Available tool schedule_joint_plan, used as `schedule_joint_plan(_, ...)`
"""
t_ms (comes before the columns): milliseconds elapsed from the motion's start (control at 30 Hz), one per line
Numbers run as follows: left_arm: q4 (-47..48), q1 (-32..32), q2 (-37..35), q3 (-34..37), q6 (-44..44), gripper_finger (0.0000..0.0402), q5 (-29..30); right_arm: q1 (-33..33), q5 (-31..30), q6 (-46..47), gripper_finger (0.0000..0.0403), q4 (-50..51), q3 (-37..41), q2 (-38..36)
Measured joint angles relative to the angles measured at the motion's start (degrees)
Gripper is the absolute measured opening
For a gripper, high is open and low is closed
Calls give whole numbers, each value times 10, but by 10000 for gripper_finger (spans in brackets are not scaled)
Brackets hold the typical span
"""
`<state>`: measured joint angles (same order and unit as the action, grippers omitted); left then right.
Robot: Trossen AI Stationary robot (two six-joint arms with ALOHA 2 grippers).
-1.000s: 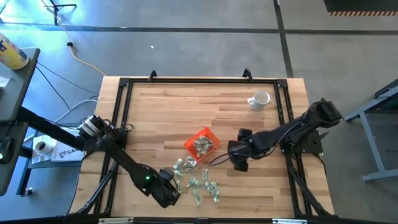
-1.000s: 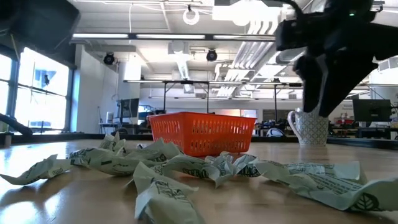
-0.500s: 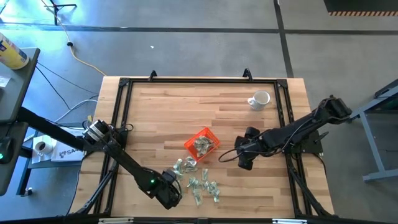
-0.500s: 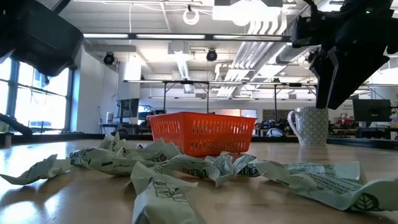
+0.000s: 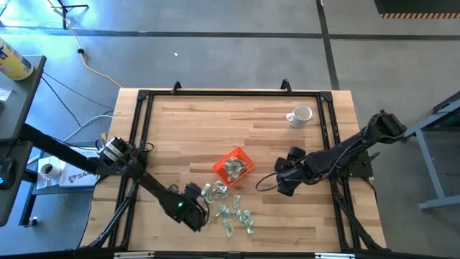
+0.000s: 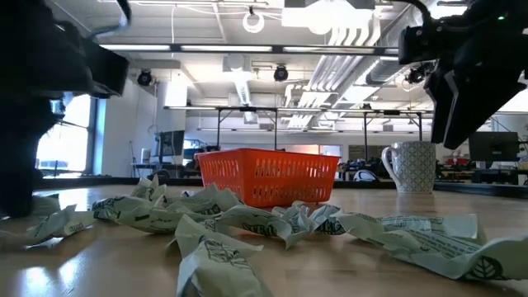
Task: Pick and place Stevia / Truvia into bins
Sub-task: Put the stevia packet into the orange bin
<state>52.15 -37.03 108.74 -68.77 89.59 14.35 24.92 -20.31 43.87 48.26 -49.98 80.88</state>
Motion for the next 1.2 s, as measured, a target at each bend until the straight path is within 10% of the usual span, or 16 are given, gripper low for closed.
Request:
schedule_joint_plan(300, 28, 119, -102, -1, -199, 26, 62, 49, -33, 116, 318, 0, 0, 0)
schedule_joint_plan(600, -201, 287, -107, -4, -492, 38, -2, 81, -86, 247, 318, -28, 0, 0)
schedule_joint_plan(933, -236, 363, -90, -2, -503, 122, -125, 78, -112, 279, 318, -87, 0, 0)
schedule_joint_plan(1200, -296, 339, -91, -2, -503, 137, -100, 59, -108, 269, 318, -84, 0, 0)
